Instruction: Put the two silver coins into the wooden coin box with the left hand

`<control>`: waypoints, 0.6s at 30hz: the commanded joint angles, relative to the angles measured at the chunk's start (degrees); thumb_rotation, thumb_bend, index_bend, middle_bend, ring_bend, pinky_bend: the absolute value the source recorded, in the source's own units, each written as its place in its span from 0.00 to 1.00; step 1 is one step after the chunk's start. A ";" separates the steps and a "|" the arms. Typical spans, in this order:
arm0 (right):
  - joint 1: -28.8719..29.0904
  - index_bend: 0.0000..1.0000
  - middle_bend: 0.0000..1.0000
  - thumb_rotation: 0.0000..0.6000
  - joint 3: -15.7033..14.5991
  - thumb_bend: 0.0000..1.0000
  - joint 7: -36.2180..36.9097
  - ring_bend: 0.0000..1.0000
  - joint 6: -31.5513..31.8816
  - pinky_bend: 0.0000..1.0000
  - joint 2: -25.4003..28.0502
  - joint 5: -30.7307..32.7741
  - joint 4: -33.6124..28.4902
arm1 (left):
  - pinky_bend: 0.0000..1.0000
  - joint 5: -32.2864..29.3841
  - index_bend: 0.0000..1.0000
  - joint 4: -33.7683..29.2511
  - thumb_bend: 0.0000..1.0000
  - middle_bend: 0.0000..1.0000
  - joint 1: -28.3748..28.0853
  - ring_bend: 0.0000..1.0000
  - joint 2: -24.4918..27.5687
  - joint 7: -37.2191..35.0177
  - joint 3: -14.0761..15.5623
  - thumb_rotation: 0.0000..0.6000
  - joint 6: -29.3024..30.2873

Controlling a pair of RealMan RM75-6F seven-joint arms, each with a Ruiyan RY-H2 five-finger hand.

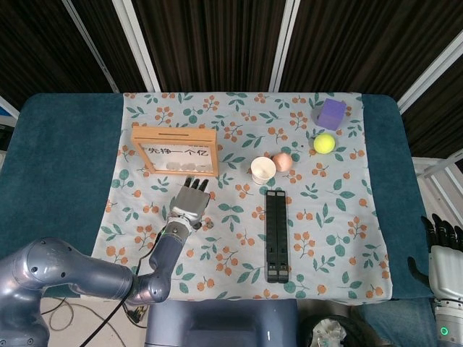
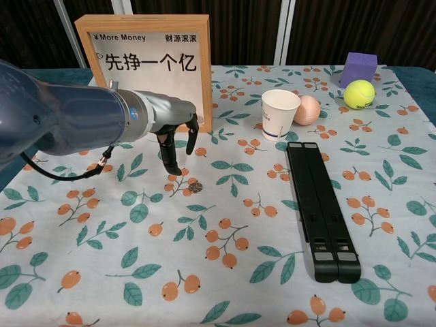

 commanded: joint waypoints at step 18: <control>0.02 0.10 0.05 1.00 0.08 0.41 -0.08 0.03 0.04 0.00 0.07 0.24 -0.08 | 0.00 2.24 0.44 5.67 0.15 0.00 2.71 0.00 -5.40 6.35 -3.06 1.00 -0.85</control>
